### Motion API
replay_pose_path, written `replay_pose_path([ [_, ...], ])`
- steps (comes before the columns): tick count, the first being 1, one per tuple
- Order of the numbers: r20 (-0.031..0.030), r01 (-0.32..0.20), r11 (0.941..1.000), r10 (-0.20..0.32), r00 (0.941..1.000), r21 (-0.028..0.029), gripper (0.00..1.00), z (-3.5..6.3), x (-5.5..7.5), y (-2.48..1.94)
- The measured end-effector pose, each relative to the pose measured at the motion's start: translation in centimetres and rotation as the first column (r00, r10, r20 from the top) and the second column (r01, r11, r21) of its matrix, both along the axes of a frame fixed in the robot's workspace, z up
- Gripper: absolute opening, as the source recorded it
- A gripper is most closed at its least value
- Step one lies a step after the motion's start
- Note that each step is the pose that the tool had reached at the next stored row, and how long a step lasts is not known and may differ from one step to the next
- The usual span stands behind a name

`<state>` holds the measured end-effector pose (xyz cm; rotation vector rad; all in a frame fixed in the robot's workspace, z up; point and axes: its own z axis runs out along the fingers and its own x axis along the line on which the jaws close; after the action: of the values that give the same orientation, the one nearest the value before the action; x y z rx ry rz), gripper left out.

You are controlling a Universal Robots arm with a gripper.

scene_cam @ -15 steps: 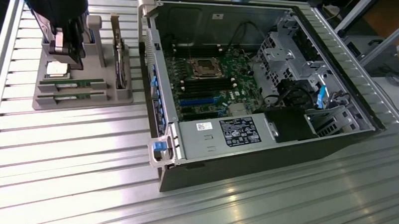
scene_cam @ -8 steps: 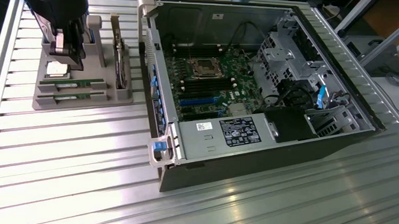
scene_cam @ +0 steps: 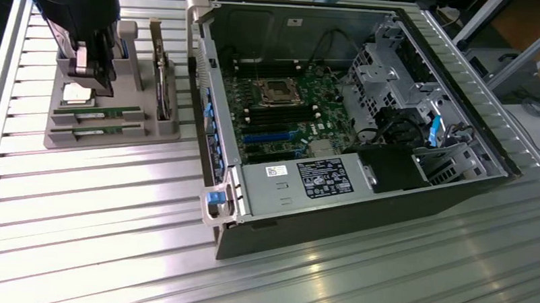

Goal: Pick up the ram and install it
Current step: 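Pick up the ram and move it above insertion slot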

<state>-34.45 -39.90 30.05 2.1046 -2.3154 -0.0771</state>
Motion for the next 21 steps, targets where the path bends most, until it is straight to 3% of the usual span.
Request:
replay_pose_path([
  [21, -0.0001, 0.000, 1.0000, 0.000, 1.0000, -0.0001, 0.36, -0.69, 0.00, 0.00],
])
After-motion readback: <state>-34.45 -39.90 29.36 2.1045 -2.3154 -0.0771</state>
